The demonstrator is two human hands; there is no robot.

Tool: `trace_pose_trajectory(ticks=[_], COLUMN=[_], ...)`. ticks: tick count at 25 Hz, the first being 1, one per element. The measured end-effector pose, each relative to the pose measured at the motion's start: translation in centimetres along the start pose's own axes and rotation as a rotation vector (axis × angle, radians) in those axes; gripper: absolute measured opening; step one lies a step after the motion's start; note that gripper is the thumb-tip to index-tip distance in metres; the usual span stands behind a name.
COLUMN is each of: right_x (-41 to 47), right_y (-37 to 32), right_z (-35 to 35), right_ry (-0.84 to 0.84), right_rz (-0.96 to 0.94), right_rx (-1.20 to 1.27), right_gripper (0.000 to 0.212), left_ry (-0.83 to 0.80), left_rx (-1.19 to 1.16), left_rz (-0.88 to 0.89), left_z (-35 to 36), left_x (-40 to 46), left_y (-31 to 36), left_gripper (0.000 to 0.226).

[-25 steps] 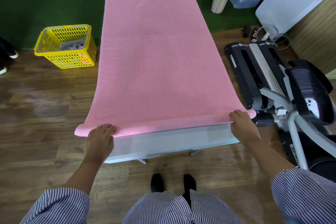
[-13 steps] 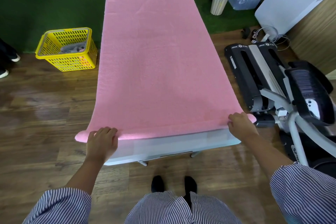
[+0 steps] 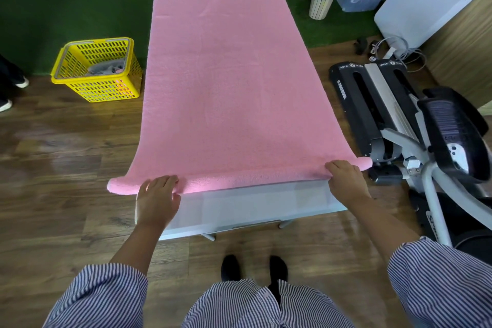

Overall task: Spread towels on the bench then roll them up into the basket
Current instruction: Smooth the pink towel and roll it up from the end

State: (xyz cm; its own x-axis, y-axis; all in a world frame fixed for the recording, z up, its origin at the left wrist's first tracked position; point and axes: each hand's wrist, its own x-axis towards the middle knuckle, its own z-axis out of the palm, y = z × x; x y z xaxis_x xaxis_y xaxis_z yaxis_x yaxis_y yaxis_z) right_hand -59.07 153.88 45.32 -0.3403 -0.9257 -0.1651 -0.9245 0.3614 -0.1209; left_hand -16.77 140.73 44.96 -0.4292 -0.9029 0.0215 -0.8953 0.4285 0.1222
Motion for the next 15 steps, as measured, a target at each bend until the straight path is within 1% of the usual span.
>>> trace_pose_trajectory(ticks=[1, 3, 5, 7, 9, 11, 13, 15], right_x=[0.1, 0.2, 0.2, 0.3, 0.8, 1.2, 1.3, 0.9], right_y=[-0.1, -0.2, -0.2, -0.1, 0.1, 0.1, 0.1, 0.1], right_z=[-0.2, -0.6, -1.0, -1.0, -0.8, -0.7, -0.5, -0.3], right_ry=[-0.008, -0.046, -0.138, -0.17, -0.093, -0.005, 0.03, 0.027], right_rz=[0.001, -0.006, -0.02, -0.035, -0.051, -0.082, -0.082, -0.031], right_rx=[-0.022, -0.086, -0.163, -0.179, -0.093, -0.025, 0.02, 0.143], right_gripper=[0.031, 0.02, 0.019, 0.016, 0.016, 0.02, 0.016, 0.017], left_ry=[0.015, -0.01, -0.042, -0.005, 0.058, 0.133, 0.158, 0.118], left_rx=[0.014, 0.037, 0.059, 0.053, 0.021, 0.005, -0.018, -0.019], left_rz=[0.003, 0.004, -0.003, 0.018, 0.021, -0.029, -0.063, -0.055], left_z=[-0.1, -0.2, 0.1, 0.5, 0.4, 0.2, 0.1, 0.5], left_x=[-0.2, -0.7, -1.2, -1.5, -1.3, -1.1, -1.1, -1.2], left_y=[0.1, -0.1, -0.2, -0.6, -0.7, -0.8, -0.6, -0.8], left_gripper=[0.023, 0.033, 0.037, 0.036, 0.031, 0.026, 0.028, 0.03])
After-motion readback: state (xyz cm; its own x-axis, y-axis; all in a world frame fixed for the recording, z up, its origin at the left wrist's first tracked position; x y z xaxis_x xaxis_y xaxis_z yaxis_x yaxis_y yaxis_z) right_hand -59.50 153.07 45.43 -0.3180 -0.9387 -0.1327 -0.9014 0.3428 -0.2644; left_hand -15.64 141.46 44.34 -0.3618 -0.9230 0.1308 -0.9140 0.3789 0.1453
